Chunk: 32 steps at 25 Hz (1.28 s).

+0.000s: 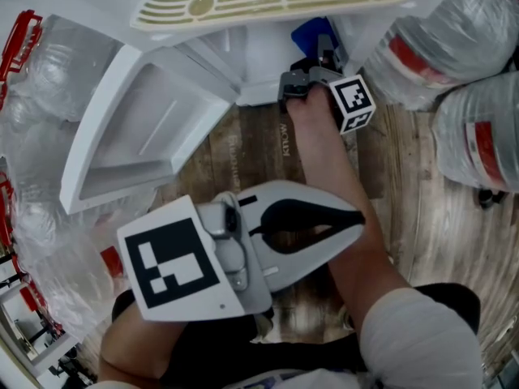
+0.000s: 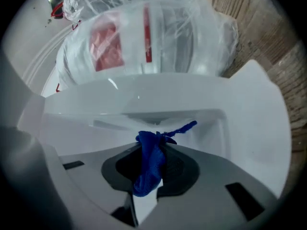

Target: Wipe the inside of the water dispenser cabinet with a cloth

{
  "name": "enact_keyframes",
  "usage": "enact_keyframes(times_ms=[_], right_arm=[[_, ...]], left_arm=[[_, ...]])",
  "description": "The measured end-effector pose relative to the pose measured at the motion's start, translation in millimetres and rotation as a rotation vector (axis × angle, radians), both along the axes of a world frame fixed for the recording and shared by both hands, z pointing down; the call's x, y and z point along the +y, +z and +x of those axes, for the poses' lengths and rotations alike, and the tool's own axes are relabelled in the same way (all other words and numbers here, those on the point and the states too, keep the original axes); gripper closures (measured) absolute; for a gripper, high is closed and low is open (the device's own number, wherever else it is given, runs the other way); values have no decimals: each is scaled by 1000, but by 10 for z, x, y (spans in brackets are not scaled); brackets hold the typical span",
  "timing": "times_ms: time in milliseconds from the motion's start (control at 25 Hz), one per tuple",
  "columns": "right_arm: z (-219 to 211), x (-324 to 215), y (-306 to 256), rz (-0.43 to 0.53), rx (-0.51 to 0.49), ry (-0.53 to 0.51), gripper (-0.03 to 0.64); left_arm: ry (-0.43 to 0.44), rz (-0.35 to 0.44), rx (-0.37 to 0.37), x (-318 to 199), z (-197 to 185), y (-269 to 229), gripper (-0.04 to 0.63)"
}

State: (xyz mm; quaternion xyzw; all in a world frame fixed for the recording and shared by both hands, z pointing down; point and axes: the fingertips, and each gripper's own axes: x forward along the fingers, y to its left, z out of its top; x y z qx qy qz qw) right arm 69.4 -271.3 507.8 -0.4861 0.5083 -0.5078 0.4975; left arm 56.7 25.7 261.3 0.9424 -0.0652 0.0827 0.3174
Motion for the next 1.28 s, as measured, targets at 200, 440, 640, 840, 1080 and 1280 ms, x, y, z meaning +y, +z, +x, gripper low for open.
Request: enact_keyframes(times_ms=[200, 440, 640, 840, 1080, 1280], right_arm=[[-70, -334, 151, -79, -58, 5, 551], [89, -237, 284, -123, -96, 54, 551], [176, 80, 276, -111, -88, 77, 551], [238, 417, 403, -125, -121, 87, 551], [225, 551, 399, -116, -150, 69, 551], [28, 181, 323, -101, -176, 10, 551]], left_arm=[[6, 3, -5, 23, 17, 15, 592], [10, -1, -2, 38, -5, 22, 592], [7, -6, 0, 21, -9, 23, 592], [8, -5, 1, 22, -18, 25, 592], [12, -5, -1, 13, -3, 31, 592], [18, -1, 0, 16, 36, 37, 592]])
